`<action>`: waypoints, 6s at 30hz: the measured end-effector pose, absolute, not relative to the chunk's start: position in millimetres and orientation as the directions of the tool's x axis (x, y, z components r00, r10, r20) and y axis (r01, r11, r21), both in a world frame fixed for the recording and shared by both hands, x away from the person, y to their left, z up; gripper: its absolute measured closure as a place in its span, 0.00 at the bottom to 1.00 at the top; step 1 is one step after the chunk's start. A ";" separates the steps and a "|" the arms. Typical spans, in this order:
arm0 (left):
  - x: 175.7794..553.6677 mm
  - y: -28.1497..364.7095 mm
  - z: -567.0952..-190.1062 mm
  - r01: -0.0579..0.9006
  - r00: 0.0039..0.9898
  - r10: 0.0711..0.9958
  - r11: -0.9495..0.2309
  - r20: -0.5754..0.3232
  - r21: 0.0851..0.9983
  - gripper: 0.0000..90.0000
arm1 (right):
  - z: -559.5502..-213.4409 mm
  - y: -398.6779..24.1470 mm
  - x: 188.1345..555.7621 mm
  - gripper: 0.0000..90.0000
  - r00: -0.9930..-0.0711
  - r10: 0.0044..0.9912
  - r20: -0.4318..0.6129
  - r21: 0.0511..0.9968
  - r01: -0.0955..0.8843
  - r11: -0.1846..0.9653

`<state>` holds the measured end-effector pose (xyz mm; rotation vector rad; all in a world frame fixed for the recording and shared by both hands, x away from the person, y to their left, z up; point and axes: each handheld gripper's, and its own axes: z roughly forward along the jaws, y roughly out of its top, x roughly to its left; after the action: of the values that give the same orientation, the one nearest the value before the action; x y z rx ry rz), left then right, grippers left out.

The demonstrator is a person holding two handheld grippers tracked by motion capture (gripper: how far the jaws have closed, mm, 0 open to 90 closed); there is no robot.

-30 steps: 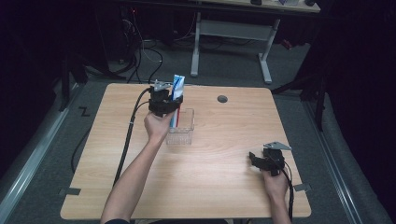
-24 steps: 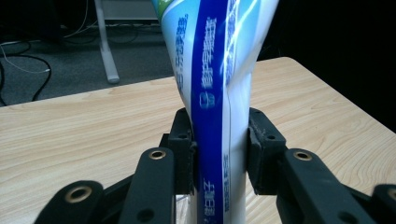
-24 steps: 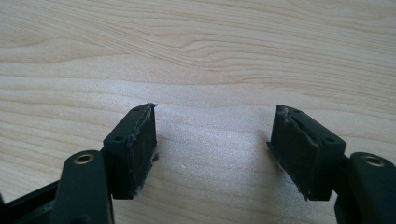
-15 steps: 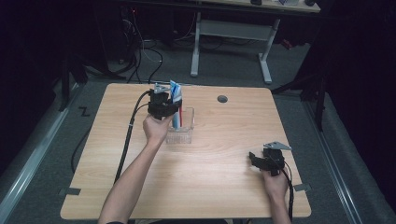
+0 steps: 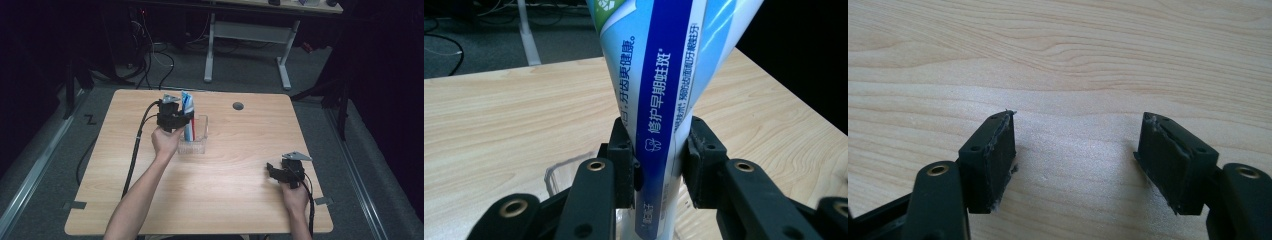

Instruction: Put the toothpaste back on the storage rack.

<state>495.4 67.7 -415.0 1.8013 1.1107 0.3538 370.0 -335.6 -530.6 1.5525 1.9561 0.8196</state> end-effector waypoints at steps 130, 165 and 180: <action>417.0 164.3 -399.9 0.455 0.465 0.867 -0.062 -0.177 0.889 0.42 | -530.6 -335.5 369.6 0.35 -0.221 0.975 -0.020 0.724 0.670 0.167; 389.6 199.5 -408.5 0.452 0.394 0.902 -0.022 -0.177 0.892 0.42 | -530.6 -335.5 369.5 0.35 -0.221 0.975 -0.020 0.724 0.670 0.166; 380.5 204.9 -418.5 0.462 0.378 0.910 -0.027 -0.170 0.886 0.42 | -530.6 -335.5 369.5 0.35 -0.221 0.975 -0.020 0.724 0.670 0.167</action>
<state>380.5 204.9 -418.5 1.6529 1.2357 0.5696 369.5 -335.5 -530.6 1.5512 1.9591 0.8208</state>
